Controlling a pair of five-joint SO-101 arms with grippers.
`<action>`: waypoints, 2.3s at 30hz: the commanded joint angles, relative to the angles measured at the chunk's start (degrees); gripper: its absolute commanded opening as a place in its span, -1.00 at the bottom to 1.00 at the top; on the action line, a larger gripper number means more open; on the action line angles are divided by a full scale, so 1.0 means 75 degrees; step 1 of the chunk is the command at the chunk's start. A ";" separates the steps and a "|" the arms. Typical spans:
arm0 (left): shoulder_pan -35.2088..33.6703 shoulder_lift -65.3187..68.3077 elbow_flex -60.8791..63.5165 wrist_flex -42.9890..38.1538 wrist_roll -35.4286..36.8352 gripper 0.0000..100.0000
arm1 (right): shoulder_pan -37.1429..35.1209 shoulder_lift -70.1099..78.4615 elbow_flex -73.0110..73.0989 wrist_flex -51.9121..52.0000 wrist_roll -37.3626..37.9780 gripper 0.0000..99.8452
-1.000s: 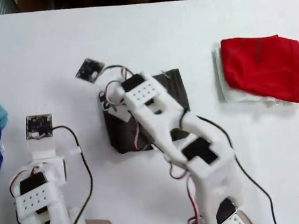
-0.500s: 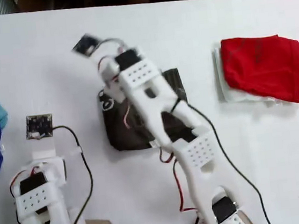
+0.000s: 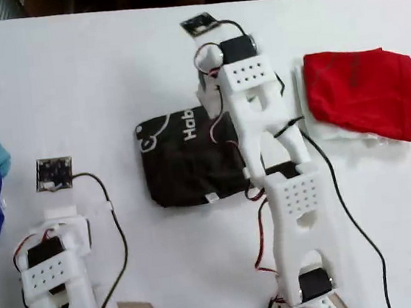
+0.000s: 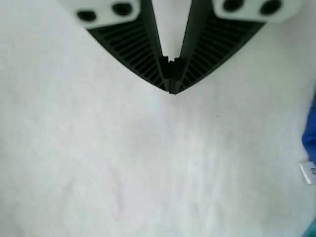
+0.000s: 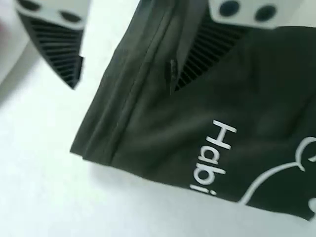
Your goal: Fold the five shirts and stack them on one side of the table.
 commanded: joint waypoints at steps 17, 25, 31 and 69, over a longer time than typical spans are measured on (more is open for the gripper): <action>0.0000 -0.0117 -0.0018 -0.0117 0.0059 -0.95 | -0.0147 0.1389 0.0668 -0.0358 -0.0176 -0.39; 0.0000 -0.0117 -0.0018 -0.0117 0.0059 -0.95 | -0.0064 0.2104 0.0668 -0.0533 -0.0164 -0.39; 0.0000 -0.0117 -0.0018 -0.0117 0.0059 -0.95 | -0.0064 0.2127 0.0668 -0.0252 0.0199 -0.78; 0.0000 -0.0117 -0.0018 -0.0117 0.0059 -0.95 | 0.3358 -0.4718 0.1196 0.0123 0.4806 -0.96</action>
